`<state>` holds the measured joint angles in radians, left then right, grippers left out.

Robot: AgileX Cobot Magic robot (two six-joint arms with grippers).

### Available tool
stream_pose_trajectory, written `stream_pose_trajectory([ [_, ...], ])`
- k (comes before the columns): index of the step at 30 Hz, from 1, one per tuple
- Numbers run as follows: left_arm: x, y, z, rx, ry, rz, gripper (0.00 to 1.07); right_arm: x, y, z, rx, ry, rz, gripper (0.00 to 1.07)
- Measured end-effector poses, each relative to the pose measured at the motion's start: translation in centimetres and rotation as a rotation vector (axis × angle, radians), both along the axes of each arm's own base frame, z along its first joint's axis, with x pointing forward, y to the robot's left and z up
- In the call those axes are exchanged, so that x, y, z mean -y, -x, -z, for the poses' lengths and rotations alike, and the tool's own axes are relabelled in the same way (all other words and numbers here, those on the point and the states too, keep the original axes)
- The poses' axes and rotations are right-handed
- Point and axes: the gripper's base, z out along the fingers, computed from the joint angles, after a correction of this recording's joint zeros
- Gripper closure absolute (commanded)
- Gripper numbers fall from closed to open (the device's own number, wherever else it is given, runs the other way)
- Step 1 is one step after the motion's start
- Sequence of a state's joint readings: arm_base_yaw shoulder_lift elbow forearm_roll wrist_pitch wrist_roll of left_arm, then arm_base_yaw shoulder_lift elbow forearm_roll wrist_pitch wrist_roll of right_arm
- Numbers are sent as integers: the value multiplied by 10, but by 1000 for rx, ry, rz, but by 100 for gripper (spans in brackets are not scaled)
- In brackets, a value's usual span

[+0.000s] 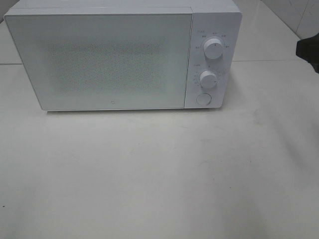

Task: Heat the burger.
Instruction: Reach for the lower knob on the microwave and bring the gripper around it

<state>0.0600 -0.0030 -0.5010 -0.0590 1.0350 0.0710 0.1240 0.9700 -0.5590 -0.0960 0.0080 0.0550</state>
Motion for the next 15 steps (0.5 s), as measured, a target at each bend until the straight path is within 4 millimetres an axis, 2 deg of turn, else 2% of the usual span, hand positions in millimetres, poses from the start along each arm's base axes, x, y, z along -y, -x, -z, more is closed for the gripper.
stream_pose_trajectory([
  [5, 0, 0, 0, 0, 0, 0, 9, -5, -25, 12, 50, -37, -6, 31],
  [11, 0, 0, 0, 0, 0, 0, 9, -8, -44, 23, 100, -59, -16, 31],
  [14, 0, 0, 0, 0, 0, 0, 9, -9, -47, 24, 106, -65, -17, 31],
  [15, 0, 0, 0, 0, 0, 0, 9, -10, -52, 30, 119, -77, -16, 31],
])
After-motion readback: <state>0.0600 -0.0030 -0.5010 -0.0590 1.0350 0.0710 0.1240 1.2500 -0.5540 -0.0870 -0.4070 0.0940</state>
